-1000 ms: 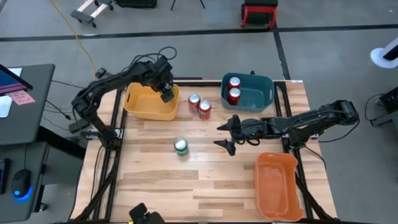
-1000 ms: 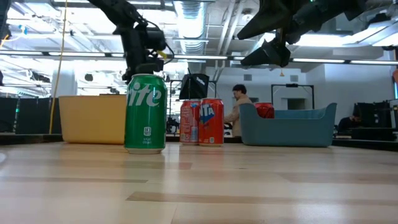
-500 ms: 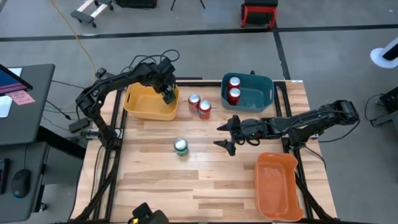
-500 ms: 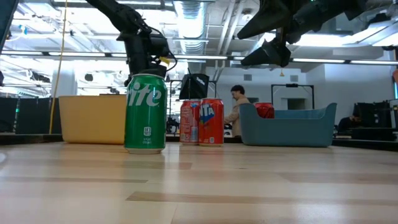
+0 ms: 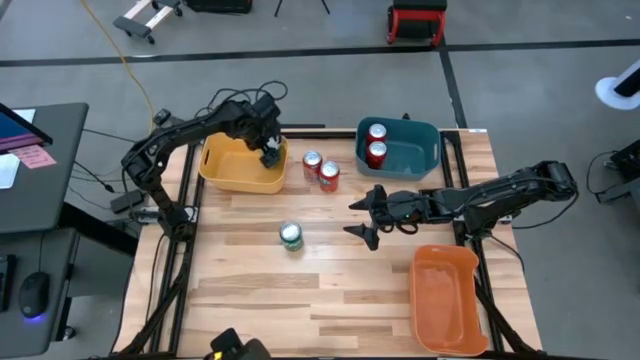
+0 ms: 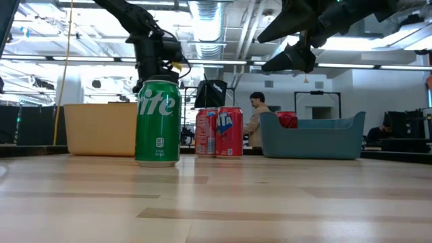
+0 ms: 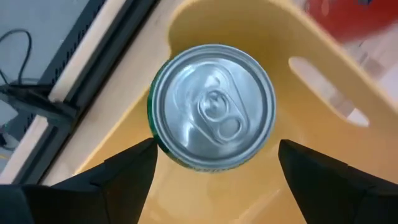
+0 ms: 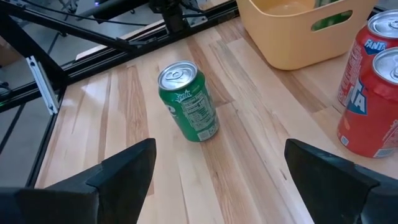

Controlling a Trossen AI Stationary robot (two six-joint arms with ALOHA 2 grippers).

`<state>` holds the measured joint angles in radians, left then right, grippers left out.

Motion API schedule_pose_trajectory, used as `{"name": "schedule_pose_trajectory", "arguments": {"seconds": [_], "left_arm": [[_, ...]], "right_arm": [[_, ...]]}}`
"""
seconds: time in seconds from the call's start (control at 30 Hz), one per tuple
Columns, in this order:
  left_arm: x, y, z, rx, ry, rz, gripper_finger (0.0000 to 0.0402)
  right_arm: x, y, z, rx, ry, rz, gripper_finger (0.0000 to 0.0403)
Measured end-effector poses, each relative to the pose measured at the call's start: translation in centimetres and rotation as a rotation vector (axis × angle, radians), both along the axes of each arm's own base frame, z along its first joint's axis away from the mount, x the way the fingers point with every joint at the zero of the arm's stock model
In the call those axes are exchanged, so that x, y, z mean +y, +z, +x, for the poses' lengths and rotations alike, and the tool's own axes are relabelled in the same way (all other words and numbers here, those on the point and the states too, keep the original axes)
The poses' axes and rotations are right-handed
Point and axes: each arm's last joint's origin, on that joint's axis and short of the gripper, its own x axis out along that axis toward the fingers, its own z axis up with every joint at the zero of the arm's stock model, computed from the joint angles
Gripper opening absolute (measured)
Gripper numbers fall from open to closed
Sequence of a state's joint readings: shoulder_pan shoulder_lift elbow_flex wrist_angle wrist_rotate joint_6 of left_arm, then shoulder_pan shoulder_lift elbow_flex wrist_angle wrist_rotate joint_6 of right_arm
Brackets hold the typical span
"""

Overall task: Sort soda cans
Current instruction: Put the green soda can into the yellow bin

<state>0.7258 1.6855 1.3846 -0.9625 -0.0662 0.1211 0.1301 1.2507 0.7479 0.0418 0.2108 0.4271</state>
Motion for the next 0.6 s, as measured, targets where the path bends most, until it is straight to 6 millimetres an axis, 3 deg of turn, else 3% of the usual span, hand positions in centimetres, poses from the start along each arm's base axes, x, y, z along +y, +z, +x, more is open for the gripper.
{"name": "schedule_pose_trajectory", "arguments": {"seconds": [0.23,0.43,0.6], "left_arm": [[-0.9,1.3,-1.0,0.016,0.017,0.011,0.0328],[-2.6,5.3,-2.8,-0.094,0.053,0.117,0.0328],[-5.9,9.1,-4.3,-0.272,0.034,0.136,0.0328]], "right_arm": [[0.0,0.0,0.0,0.002,0.0,0.0,0.0376],[0.0,0.0,0.0,0.003,0.0,0.0,0.0376],[0.0,0.0,0.0,0.003,0.0,0.0,0.0376]]}}
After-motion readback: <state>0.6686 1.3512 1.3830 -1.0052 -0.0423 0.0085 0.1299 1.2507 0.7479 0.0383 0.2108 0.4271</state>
